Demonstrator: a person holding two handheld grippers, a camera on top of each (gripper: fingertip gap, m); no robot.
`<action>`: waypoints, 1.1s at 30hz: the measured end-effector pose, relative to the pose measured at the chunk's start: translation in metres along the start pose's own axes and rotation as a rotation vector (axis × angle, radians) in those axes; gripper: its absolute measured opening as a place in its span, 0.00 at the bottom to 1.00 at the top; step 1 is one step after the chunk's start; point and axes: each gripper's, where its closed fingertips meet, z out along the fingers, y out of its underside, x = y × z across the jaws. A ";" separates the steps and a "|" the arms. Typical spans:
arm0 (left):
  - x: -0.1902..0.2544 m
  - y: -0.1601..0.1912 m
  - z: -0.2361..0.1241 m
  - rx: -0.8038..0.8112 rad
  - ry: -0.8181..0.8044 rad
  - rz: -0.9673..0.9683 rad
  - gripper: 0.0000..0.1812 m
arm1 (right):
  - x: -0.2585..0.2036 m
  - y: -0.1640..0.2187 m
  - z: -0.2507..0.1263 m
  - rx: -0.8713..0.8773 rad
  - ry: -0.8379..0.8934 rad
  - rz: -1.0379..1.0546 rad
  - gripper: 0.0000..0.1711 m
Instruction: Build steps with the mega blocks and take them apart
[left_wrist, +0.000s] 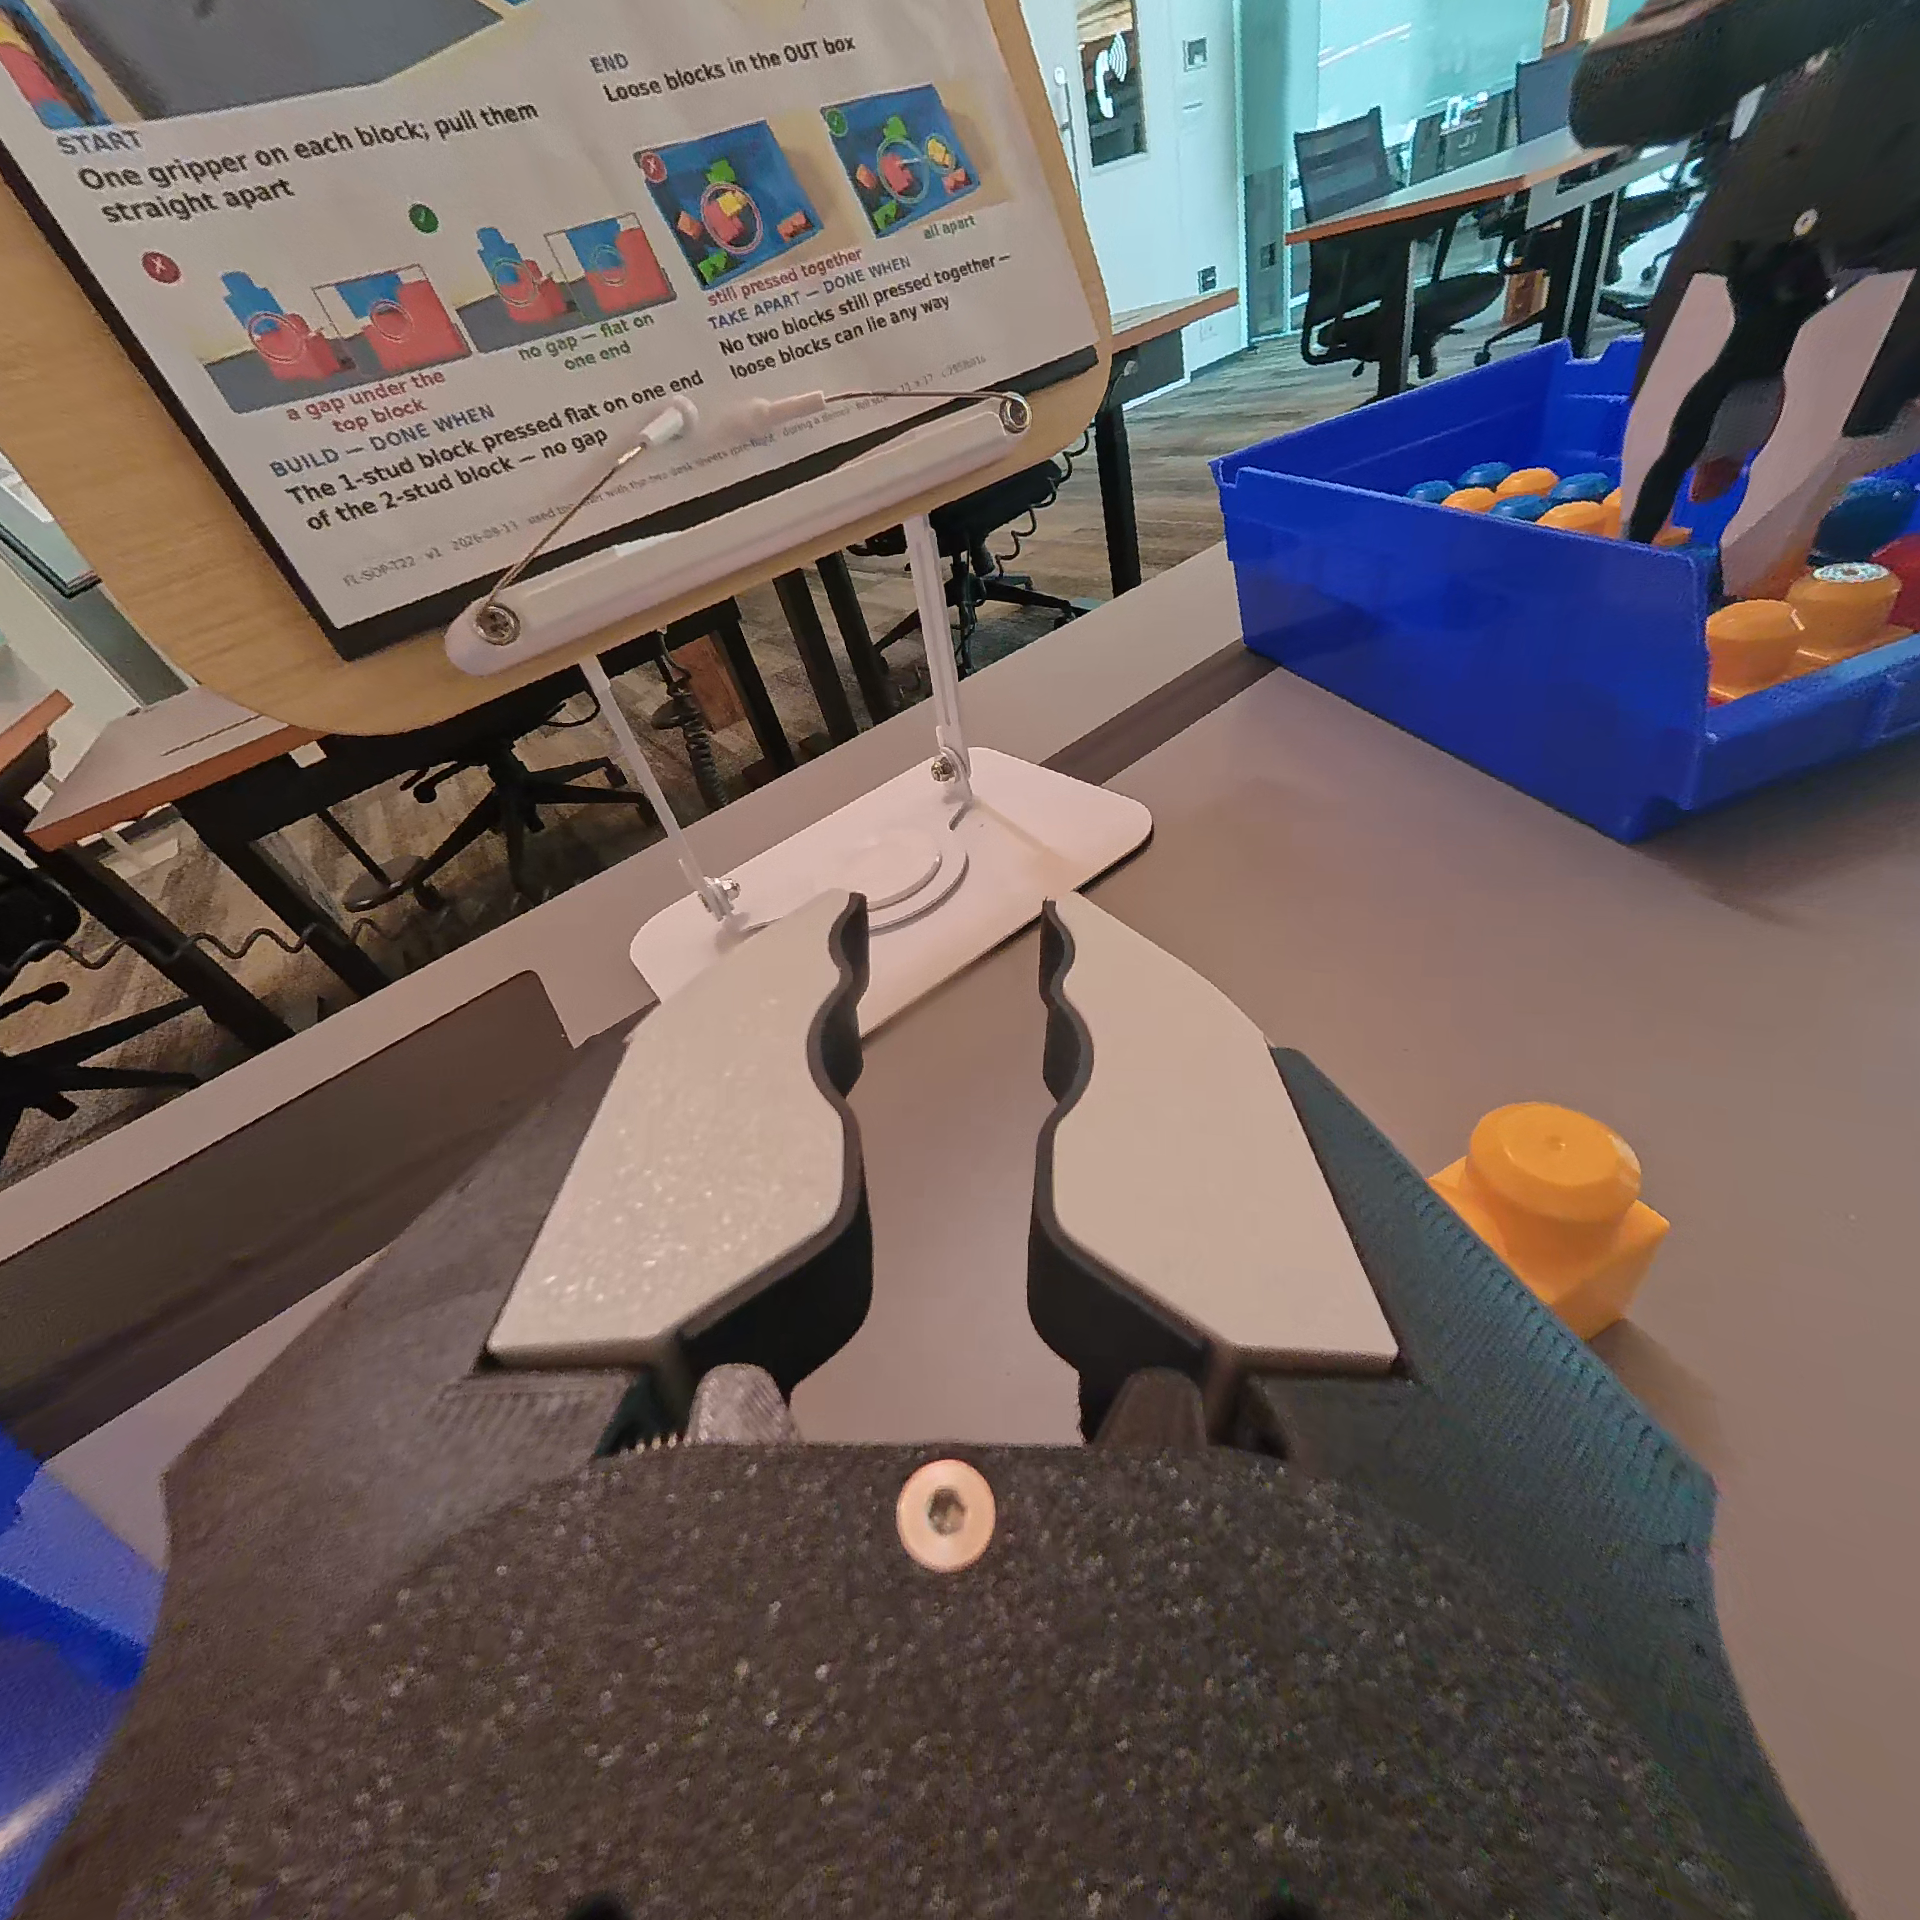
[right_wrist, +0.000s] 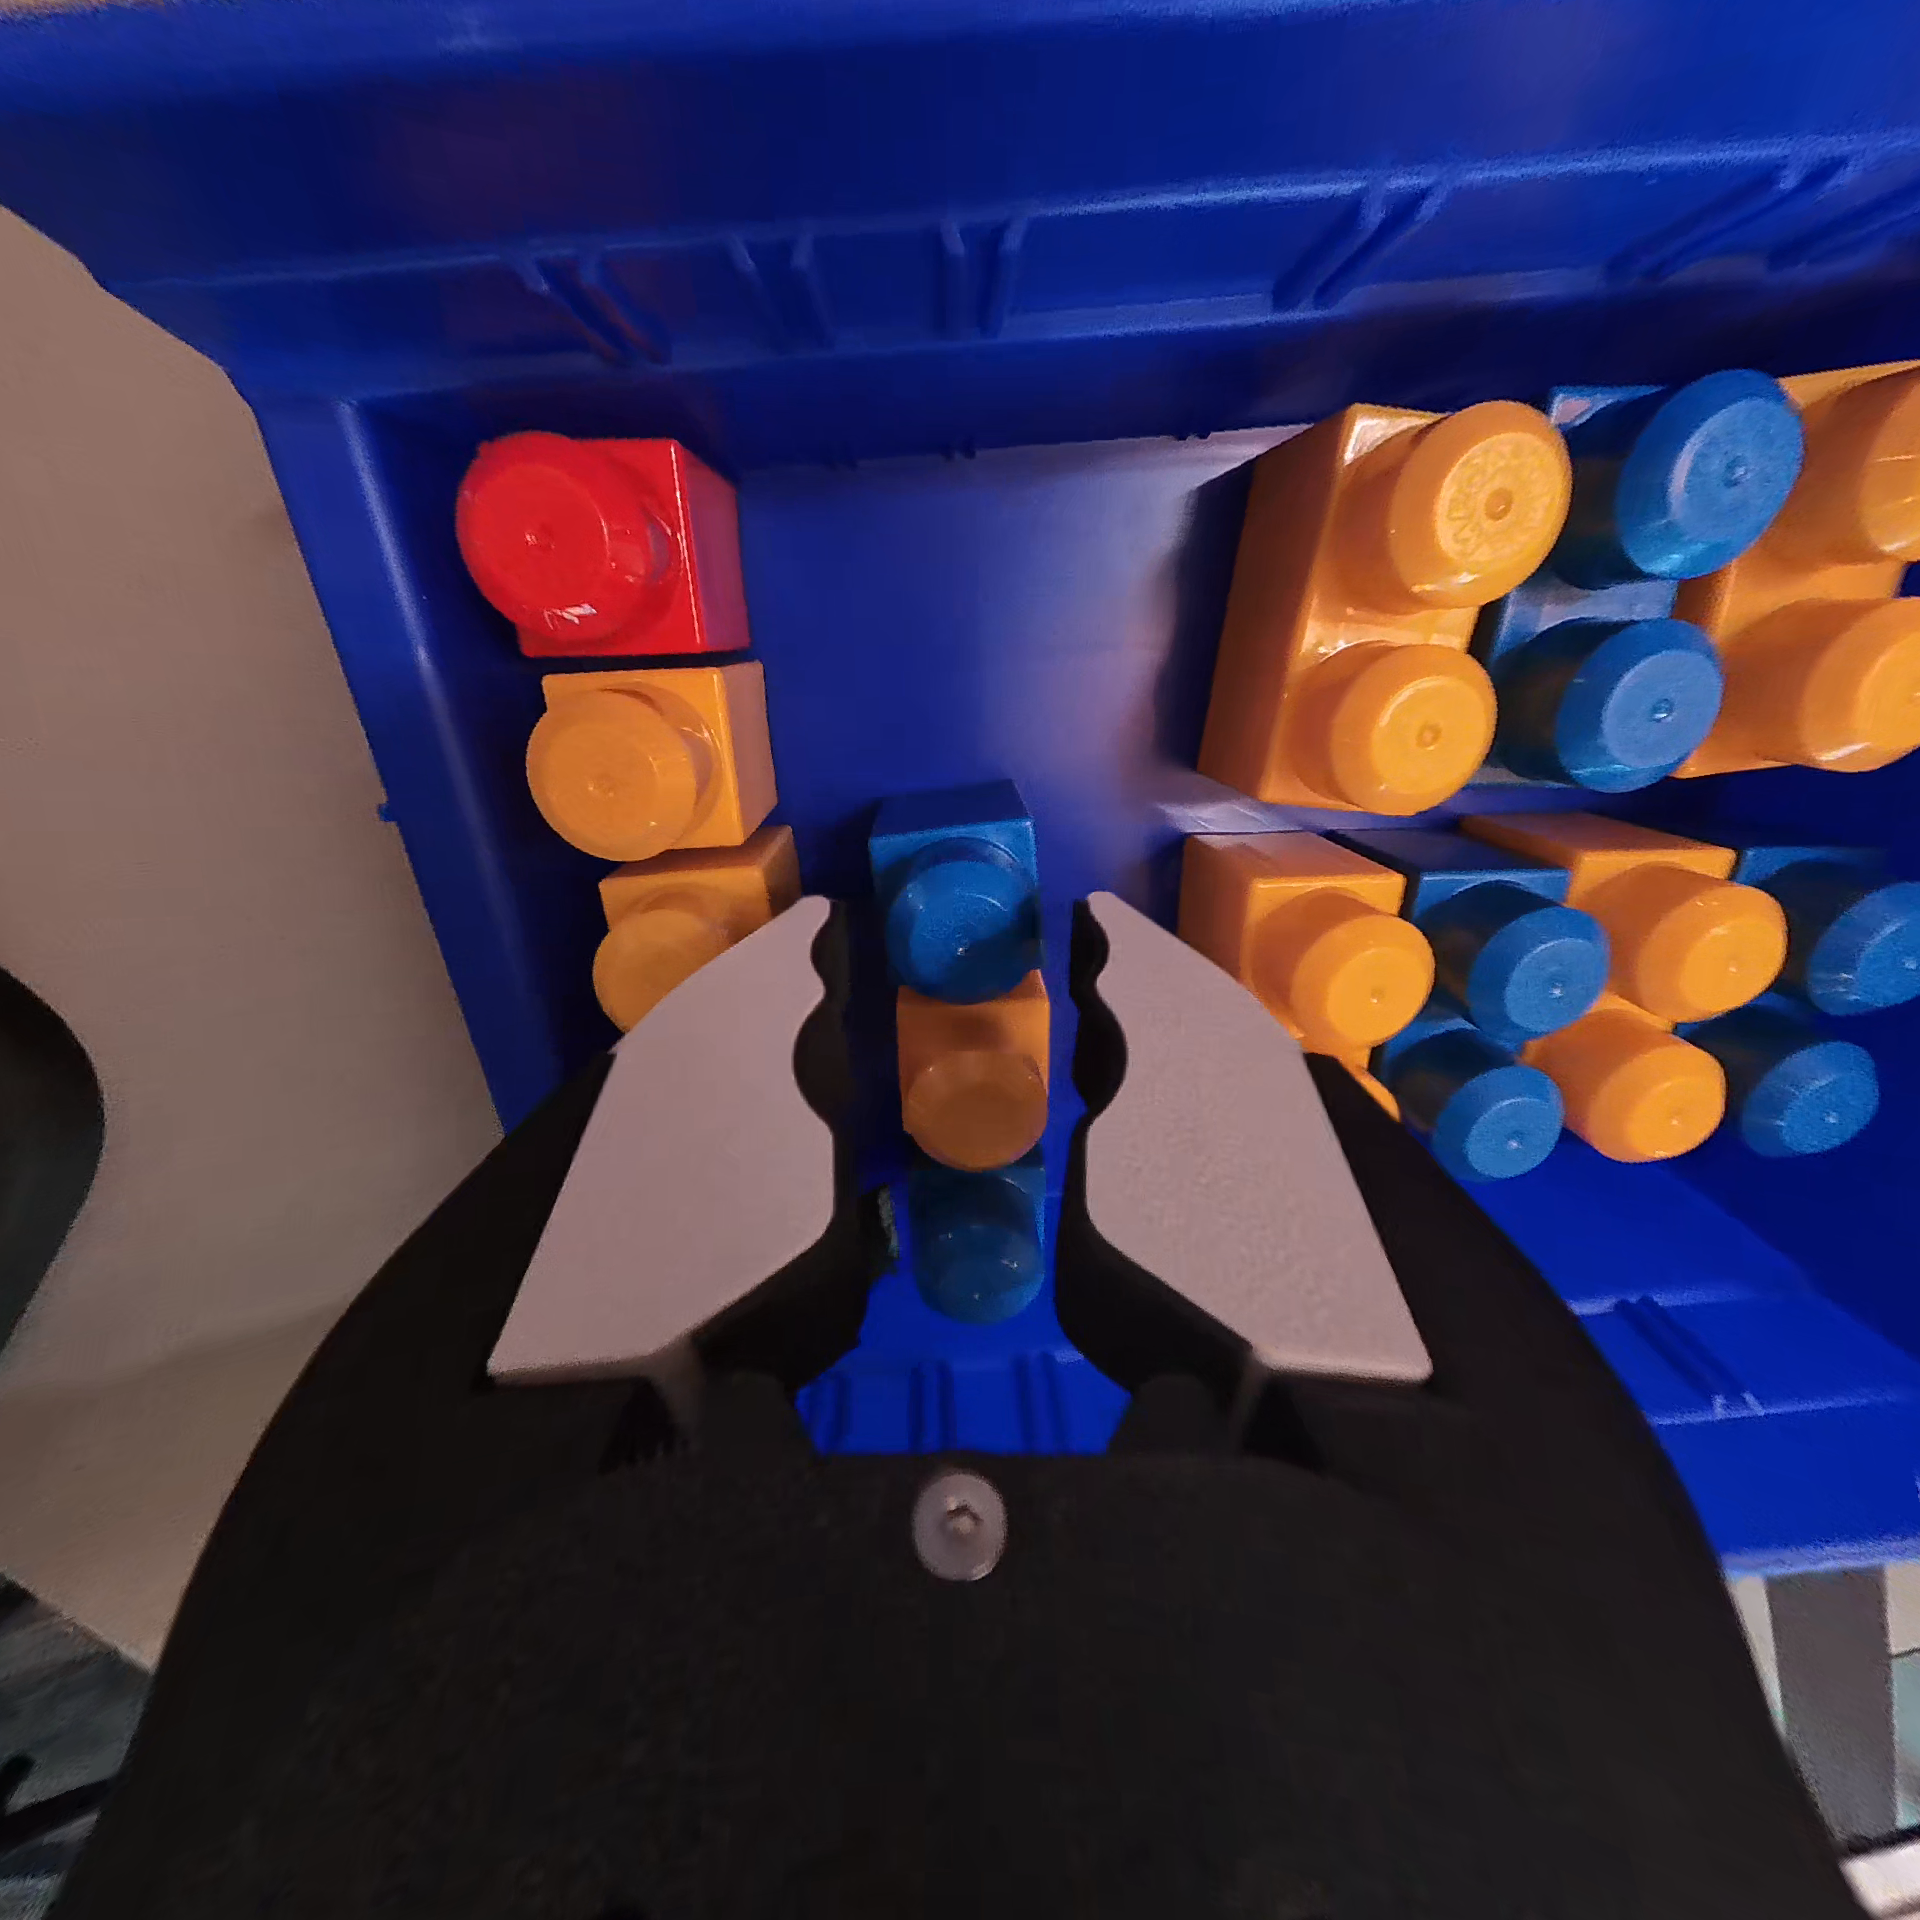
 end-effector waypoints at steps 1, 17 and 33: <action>0.000 0.000 0.000 0.001 -0.001 -0.001 0.17 | 0.001 -0.004 -0.005 0.014 0.014 -0.004 0.25; -0.024 0.005 -0.002 0.004 -0.066 -0.026 0.17 | -0.154 -0.186 -0.016 0.290 0.003 -0.391 0.26; -0.074 0.003 -0.017 0.076 -0.230 -0.133 0.00 | -0.216 -0.211 0.044 0.145 -0.086 -0.397 0.27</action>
